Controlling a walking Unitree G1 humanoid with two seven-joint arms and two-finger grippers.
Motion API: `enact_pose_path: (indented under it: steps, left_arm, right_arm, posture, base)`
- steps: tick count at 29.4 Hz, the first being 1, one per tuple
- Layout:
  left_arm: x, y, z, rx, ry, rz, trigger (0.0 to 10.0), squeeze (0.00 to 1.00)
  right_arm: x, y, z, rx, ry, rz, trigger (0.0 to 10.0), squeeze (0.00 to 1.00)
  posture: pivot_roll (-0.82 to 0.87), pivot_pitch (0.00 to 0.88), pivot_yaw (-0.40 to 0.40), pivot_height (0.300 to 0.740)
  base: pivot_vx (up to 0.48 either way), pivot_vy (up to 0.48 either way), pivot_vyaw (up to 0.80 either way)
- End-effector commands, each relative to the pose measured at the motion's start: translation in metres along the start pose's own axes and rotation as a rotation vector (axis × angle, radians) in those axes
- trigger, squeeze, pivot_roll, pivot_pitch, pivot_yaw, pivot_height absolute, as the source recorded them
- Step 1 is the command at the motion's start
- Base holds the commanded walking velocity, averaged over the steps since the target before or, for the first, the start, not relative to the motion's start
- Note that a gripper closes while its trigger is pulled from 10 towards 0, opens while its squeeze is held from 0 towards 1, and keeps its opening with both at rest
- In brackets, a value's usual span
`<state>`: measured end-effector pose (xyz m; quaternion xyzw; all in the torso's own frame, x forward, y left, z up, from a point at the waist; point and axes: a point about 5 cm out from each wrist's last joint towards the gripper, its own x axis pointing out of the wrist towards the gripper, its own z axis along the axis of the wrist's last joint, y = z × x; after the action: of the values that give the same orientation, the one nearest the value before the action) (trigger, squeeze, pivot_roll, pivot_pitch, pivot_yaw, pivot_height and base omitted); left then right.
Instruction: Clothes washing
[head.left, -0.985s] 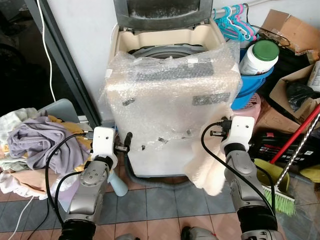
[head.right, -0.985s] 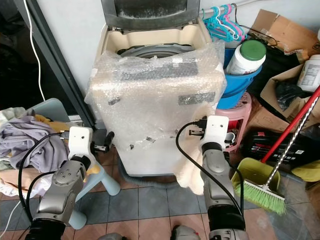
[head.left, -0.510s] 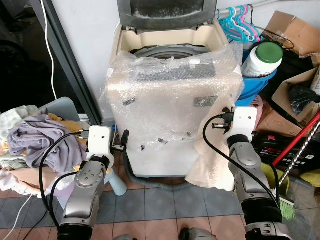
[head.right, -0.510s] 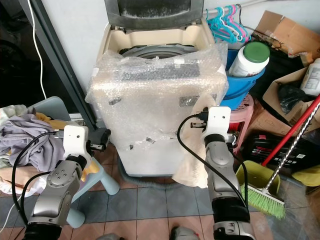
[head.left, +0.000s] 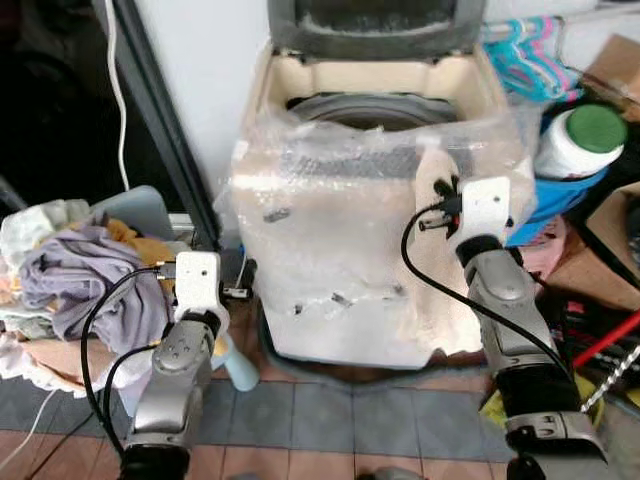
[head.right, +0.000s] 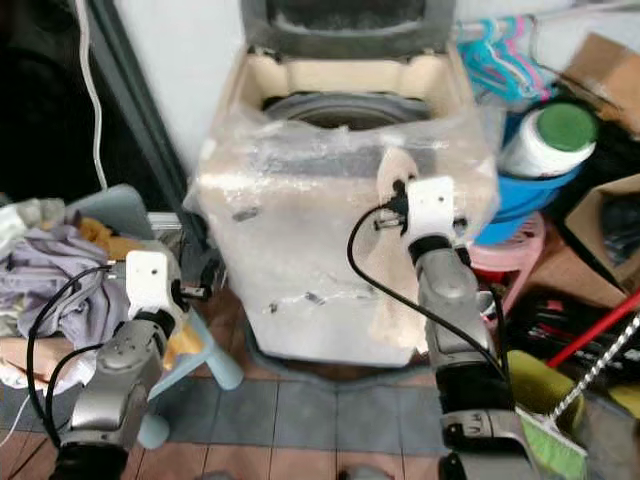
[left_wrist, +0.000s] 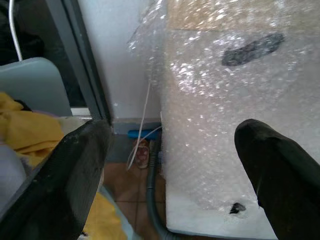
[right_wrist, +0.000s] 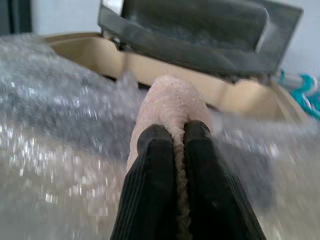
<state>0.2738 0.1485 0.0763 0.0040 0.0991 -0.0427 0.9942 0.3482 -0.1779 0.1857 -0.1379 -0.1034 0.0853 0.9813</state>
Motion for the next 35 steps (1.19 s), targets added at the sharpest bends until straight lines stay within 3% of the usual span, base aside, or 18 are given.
enact_pose_path:
  steps: [1,3,4,7,8,9,11,12,13,14,17,19,20,21,22,26,29,35]
  left_arm:
    - [0.0,0.005,0.001,0.015,0.003,0.02,10.0,0.0]
    - [0.002,0.005,0.002,0.013,0.002,0.019,10.0,0.0]
    - [0.003,0.003,0.003,0.007,-0.006,0.019,10.0,0.0]
    - [0.003,0.002,0.002,0.003,-0.003,0.021,10.0,0.0]
    - [0.003,0.002,0.002,0.003,-0.003,0.021,10.0,0.0]
    - [0.004,0.001,0.002,-0.001,-0.006,0.022,10.0,0.0]
    - [0.005,0.0,0.003,-0.004,-0.011,0.025,10.0,0.0]
    - [0.005,0.0,0.003,-0.004,-0.011,0.031,10.0,0.0]
    - [0.006,0.0,0.003,0.0,-0.005,0.041,10.0,0.0]
    - [0.006,0.0,0.002,0.001,-0.003,0.044,10.0,0.0]
    - [0.005,0.0,0.001,-0.003,-0.002,0.051,10.0,0.0]
    - [0.004,0.0,0.0,-0.012,0.001,0.061,10.0,0.0]
    - [0.004,0.0,0.0,-0.013,0.003,0.062,10.0,0.0]
    - [0.004,0.0,0.0,-0.013,0.003,0.061,10.0,0.0]
    - [0.004,-0.001,-0.001,-0.013,0.007,0.058,10.0,0.0]
    - [0.005,-0.002,-0.002,-0.011,0.017,0.048,10.0,0.0]
    - [0.006,-0.003,-0.002,-0.009,0.018,0.045,10.0,0.0]
    - [0.007,-0.002,-0.001,-0.022,0.008,0.074,10.0,0.0]
  right_arm:
    - [0.011,0.004,0.029,-0.009,-0.124,0.051,10.0,0.0]
    - [0.021,-0.003,0.046,-0.039,-0.173,0.079,10.0,0.0]
    - [0.033,-0.01,0.073,-0.064,-0.245,0.119,10.0,0.0]
    - [0.052,-0.017,0.116,-0.102,-0.348,0.198,10.0,0.0]
    - [0.052,-0.017,0.116,-0.102,-0.348,0.198,10.0,0.0]
    - [0.061,-0.024,0.135,-0.131,-0.388,0.159,10.0,0.0]
    - [0.067,-0.036,0.149,-0.148,-0.411,0.072,10.0,0.0]
    - [0.07,-0.044,0.156,-0.127,-0.423,0.011,10.0,0.0]
    - [0.073,-0.068,0.167,-0.027,-0.427,-0.147,10.0,0.0]
    - [0.073,-0.074,0.169,0.005,-0.426,-0.183,10.0,0.0]
    - [0.073,-0.085,0.161,0.073,-0.388,-0.249,10.0,0.0]
    - [0.074,-0.073,0.13,0.049,-0.307,-0.17,10.0,0.0]
    - [0.074,-0.068,0.119,0.042,-0.261,-0.142,10.0,0.84]
    - [0.074,-0.064,0.112,0.034,-0.231,-0.126,10.0,0.84]
    - [0.074,-0.055,0.092,0.027,-0.147,-0.09,10.0,1.0]
    - [0.069,-0.037,0.059,0.035,-0.021,-0.011,10.0,1.0]
    - [0.058,-0.026,0.05,0.114,-0.051,0.032,10.0,1.0]
    - [0.034,0.0,0.038,0.168,-0.132,0.079,10.0,1.0]
  posture:
    - [-0.02,0.0,0.025,0.74]
    - [-0.03,0.0,0.018,0.74]
    - [-0.03,0.0,0.017,0.74]
    - [-0.03,0.0,0.01,0.74]
    - [-0.03,0.0,0.01,0.74]
    - [-0.03,0.0,0.006,0.74]
    - [-0.02,0.0,0.003,0.74]
    - [-0.02,0.0,0.002,0.74]
    - [-0.02,0.0,-0.005,0.74]
    - [-0.02,0.0,-0.005,0.74]
    - [-0.01,0.0,-0.01,0.74]
    - [-0.01,0.0,-0.013,0.74]
    - [-0.01,0.0,-0.012,0.74]
    - [-0.01,0.0,-0.012,0.74]
    - [-0.02,0.0,-0.011,0.74]
    - [-0.03,0.0,-0.006,0.74]
    - [-0.03,0.0,-0.005,0.74]
    - [-0.04,0.0,-0.009,0.74]
  base:
    - [0.319,0.0,0.61]
    - [0.311,0.0,0.61]
    - [0.368,0.0,0.58]
    - [0.316,0.0,0.35]
    - [0.27,0.0,0.0]
    - [0.0,0.0,0.0]
    - [0.0,0.0,0.0]
    - [0.0,0.0,0.0]
    - [0.0,0.0,0.0]
    - [0.0,0.0,0.0]
    - [0.0,0.0,0.0]
    - [0.0,0.0,0.0]
    - [0.0,0.0,0.0]
    - [0.0,0.0,0.0]
    - [0.0,0.0,0.0]
    - [0.0,0.0,0.0]
    - [0.0,0.0,0.0]
    - [0.0,0.0,0.0]
